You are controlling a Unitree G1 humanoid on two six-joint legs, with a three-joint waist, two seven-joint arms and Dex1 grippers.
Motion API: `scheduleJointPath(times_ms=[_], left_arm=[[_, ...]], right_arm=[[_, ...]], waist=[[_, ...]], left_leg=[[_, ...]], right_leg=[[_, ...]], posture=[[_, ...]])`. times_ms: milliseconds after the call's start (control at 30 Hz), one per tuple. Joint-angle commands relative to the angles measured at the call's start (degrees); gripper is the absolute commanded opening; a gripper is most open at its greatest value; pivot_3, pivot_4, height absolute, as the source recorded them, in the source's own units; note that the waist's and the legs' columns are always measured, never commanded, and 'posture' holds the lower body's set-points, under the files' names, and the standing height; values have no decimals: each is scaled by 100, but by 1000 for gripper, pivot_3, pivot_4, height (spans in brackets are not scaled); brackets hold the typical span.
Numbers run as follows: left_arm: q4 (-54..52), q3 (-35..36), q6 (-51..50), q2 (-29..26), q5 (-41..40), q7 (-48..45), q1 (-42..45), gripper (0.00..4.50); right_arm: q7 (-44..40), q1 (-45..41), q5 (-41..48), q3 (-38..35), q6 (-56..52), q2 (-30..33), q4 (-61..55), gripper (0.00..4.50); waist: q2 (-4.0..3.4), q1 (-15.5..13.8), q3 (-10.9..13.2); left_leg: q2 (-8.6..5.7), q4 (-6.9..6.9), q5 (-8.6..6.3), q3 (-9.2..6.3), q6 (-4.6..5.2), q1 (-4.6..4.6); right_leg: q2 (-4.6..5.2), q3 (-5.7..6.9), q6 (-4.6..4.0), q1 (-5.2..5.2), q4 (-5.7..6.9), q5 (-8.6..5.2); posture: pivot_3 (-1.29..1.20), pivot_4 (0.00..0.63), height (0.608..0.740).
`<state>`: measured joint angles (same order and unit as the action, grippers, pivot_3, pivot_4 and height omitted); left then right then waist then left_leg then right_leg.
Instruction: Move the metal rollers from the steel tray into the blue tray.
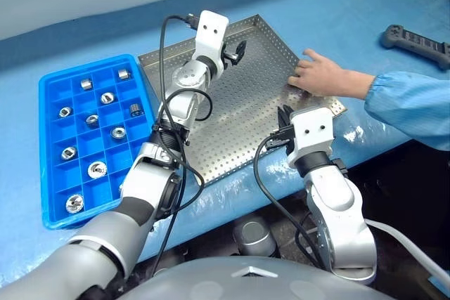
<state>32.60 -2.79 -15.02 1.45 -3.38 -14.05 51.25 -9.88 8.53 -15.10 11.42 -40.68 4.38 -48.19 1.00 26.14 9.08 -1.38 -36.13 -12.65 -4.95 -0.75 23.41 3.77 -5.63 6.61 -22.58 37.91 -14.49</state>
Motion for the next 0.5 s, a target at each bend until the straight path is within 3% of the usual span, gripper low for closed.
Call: scheduleJointPath(times_ms=[33, 300, 500], left_arm=[[-329, -89, -1, -40, -16, -217, 33, 4079], [-826, -96, -172, -316, -108, -727, -224, 4079], [-1706, -345, -804, -1117, -330, -1943, -628, 4079]], right_arm=[[62, 3, 46, -9, 59, 21, -250, 374], [89, -88, 92, 4, 85, 26, -162, 374], [108, -115, 170, 40, 115, 12, -80, 374]], waist=[[-2, 57, -2], [-11, 115, -7], [-23, 102, -14]], left_leg=[[-1, 0, 2, -1, 1, -2], [-2, -3, 7, -2, 5, -8], [-2, -4, 8, -8, 6, -7]], right_leg=[[0, 0, 0, 3, 0, 0], [-1, 0, 0, 10, 5, 0], [-1, 0, -1, 9, 7, 1]], posture=[[-459, 150, 740], [-435, 150, 740], [-421, 150, 740]])
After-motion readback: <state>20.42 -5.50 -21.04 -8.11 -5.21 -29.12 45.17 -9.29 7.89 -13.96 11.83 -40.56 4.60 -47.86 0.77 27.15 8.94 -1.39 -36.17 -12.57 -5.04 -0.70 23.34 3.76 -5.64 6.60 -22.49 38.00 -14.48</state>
